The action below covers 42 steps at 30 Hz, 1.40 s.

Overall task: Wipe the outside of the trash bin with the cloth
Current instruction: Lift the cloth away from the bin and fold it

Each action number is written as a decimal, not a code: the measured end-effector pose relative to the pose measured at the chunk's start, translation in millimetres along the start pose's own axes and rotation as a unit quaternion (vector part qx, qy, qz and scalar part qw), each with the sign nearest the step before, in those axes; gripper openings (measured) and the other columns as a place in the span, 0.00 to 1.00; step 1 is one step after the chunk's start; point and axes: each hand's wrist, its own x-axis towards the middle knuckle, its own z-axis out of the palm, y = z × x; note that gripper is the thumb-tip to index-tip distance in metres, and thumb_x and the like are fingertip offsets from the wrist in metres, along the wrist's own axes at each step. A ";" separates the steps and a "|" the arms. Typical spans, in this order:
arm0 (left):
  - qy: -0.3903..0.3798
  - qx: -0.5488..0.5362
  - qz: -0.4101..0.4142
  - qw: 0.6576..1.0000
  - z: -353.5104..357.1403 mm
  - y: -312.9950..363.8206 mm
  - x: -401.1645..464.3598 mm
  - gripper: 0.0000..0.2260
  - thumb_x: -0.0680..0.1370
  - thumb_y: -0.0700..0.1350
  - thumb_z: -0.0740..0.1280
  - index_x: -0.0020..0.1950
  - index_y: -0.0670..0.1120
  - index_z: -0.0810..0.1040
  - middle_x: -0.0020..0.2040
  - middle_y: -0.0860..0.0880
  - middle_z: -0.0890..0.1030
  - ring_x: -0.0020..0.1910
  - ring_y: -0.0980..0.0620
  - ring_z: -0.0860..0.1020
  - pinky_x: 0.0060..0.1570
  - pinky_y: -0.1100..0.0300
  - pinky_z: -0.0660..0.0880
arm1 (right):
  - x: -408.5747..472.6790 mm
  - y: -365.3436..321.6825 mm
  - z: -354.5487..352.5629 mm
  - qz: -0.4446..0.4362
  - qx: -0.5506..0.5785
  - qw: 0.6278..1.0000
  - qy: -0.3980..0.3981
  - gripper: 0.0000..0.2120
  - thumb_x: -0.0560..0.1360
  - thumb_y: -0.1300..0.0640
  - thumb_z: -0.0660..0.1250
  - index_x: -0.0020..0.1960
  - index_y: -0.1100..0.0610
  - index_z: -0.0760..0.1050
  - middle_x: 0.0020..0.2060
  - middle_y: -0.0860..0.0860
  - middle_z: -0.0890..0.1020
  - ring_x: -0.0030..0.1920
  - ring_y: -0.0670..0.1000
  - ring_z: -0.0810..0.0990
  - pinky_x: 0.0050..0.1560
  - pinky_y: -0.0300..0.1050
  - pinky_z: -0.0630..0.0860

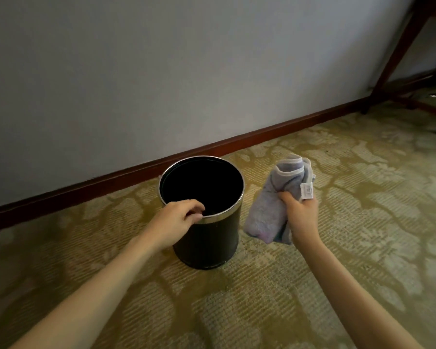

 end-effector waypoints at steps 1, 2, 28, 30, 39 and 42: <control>-0.002 -0.053 -0.005 0.999 -5.7 4.1 -0.4 0.10 0.79 0.50 0.63 0.57 0.64 0.74 0.54 0.66 0.77 0.54 0.68 0.74 0.47 0.70 0.71 | 0.2 -7.3 3.5 -0.002 0.011 1.000 -0.003 0.18 0.70 0.62 0.69 0.60 0.59 0.74 0.48 0.55 0.83 0.48 0.51 0.82 0.45 0.47 0.79; 0.012 -0.087 -0.005 0.996 -12.0 9.1 0.0 0.10 0.79 0.49 0.62 0.56 0.64 0.75 0.53 0.66 0.78 0.54 0.69 0.74 0.48 0.71 0.71 | 0.3 -16.1 8.5 -0.007 0.025 1.000 -0.008 0.18 0.70 0.63 0.69 0.59 0.60 0.74 0.49 0.56 0.82 0.48 0.50 0.82 0.44 0.44 0.79; 0.168 -0.294 0.011 0.941 -588.4 425.4 77.7 0.10 0.80 0.38 0.59 0.48 0.49 0.78 0.42 0.52 0.81 0.44 0.54 0.79 0.43 0.68 0.72 | 5.8 -757.5 84.4 -0.176 0.075 0.972 -0.138 0.19 0.72 0.58 0.71 0.58 0.44 0.69 0.49 0.39 0.78 0.47 0.36 0.80 0.43 0.28 0.75; 0.175 -0.282 0.025 0.943 -643.8 457.6 71.8 0.09 0.80 0.37 0.59 0.50 0.46 0.77 0.41 0.52 0.80 0.42 0.55 0.78 0.40 0.72 0.71 | 0.9 -820.5 91.1 -0.186 0.095 0.967 -0.143 0.20 0.72 0.58 0.71 0.60 0.45 0.69 0.51 0.40 0.78 0.50 0.41 0.80 0.48 0.33 0.76; 0.172 -0.254 0.032 0.951 -778.5 490.4 13.1 0.15 0.78 0.50 0.64 0.63 0.47 0.71 0.56 0.52 0.76 0.50 0.63 0.76 0.44 0.74 0.71 | -40.7 -947.7 142.6 -0.120 0.315 0.920 -0.199 0.15 0.70 0.72 0.68 0.53 0.58 0.77 0.43 0.49 0.84 0.44 0.46 0.83 0.46 0.41 0.79; 0.152 -0.282 -0.006 0.947 -794.9 475.5 -9.0 0.23 0.77 0.56 0.65 0.68 0.50 0.66 0.62 0.50 0.74 0.59 0.56 0.75 0.55 0.65 0.71 | -59.2 -952.2 166.9 -0.070 0.368 0.897 -0.234 0.13 0.71 0.73 0.66 0.50 0.59 0.78 0.42 0.51 0.85 0.45 0.50 0.83 0.47 0.47 0.80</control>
